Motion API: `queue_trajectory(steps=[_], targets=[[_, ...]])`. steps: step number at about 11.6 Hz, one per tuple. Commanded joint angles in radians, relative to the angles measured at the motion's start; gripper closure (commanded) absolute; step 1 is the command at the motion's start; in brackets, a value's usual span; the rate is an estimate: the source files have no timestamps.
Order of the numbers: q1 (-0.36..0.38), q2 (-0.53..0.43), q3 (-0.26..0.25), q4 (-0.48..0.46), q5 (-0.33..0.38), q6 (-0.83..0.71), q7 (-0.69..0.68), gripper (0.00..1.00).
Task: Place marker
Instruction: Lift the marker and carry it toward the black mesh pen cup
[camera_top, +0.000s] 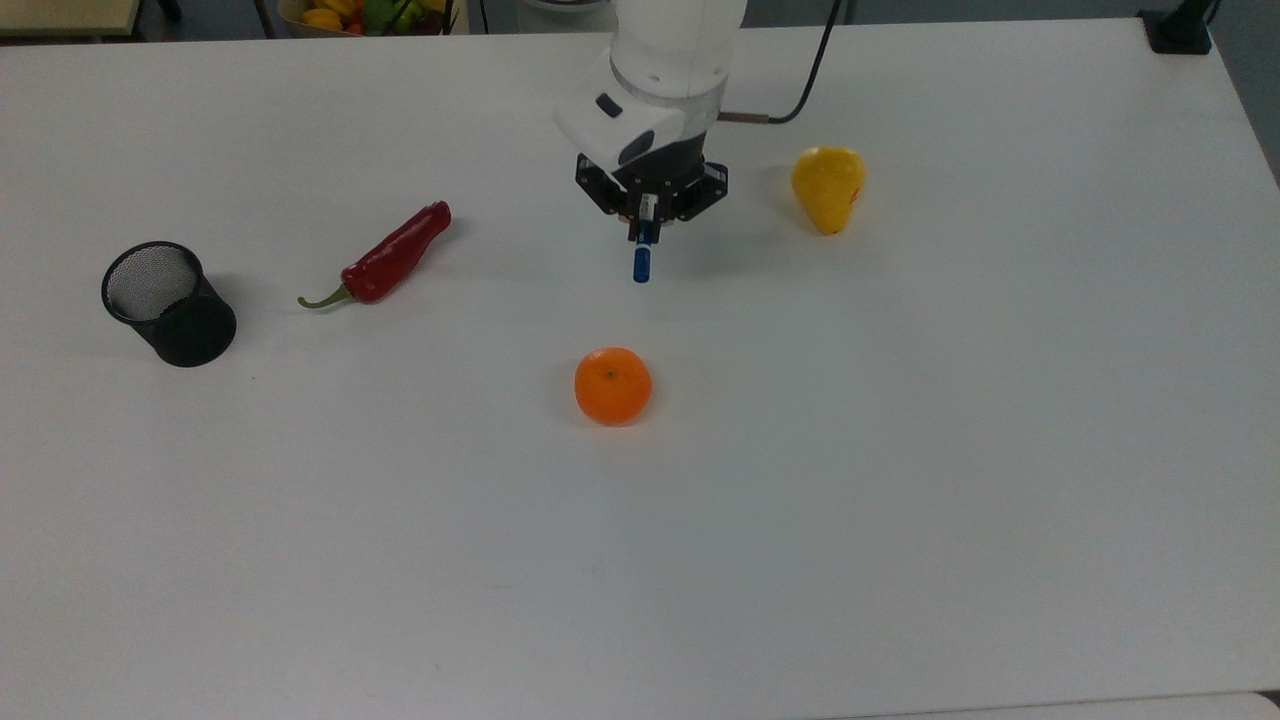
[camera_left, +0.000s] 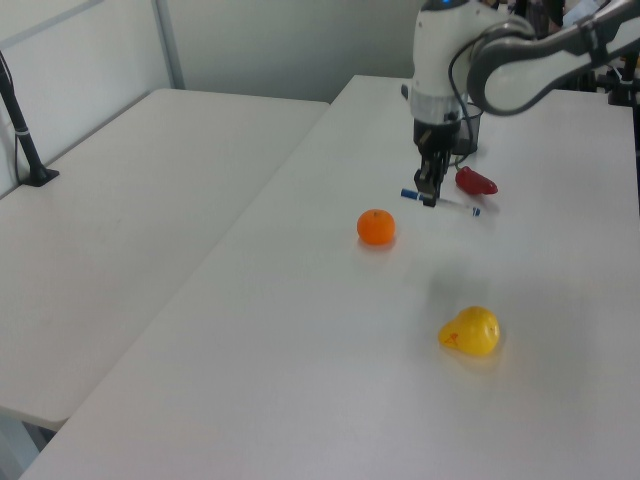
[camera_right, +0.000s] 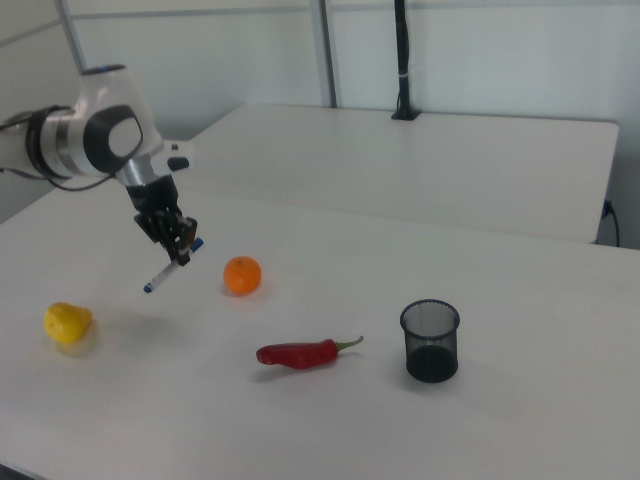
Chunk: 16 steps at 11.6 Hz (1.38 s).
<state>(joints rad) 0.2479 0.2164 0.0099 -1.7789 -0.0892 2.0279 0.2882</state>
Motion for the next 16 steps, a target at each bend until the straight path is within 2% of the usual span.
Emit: queue_trajectory(steps=[1, 5, 7, 9, 10, 13, 16], targets=[[-0.044, -0.095, -0.008, 0.059, 0.090, -0.145, -0.114, 1.00], [-0.067, -0.184, -0.022, 0.070, 0.109, -0.205, -0.182, 1.00], [-0.067, -0.202, -0.071, 0.088, 0.127, -0.222, -0.245, 1.00], [-0.078, -0.198, -0.149, 0.098, 0.147, -0.203, -0.346, 1.00], [-0.084, -0.199, -0.172, 0.099, 0.154, -0.183, -0.381, 1.00], [-0.101, -0.195, -0.220, 0.102, 0.154, -0.091, -0.402, 1.00], [-0.114, -0.174, -0.292, 0.095, 0.154, 0.049, -0.425, 1.00]])
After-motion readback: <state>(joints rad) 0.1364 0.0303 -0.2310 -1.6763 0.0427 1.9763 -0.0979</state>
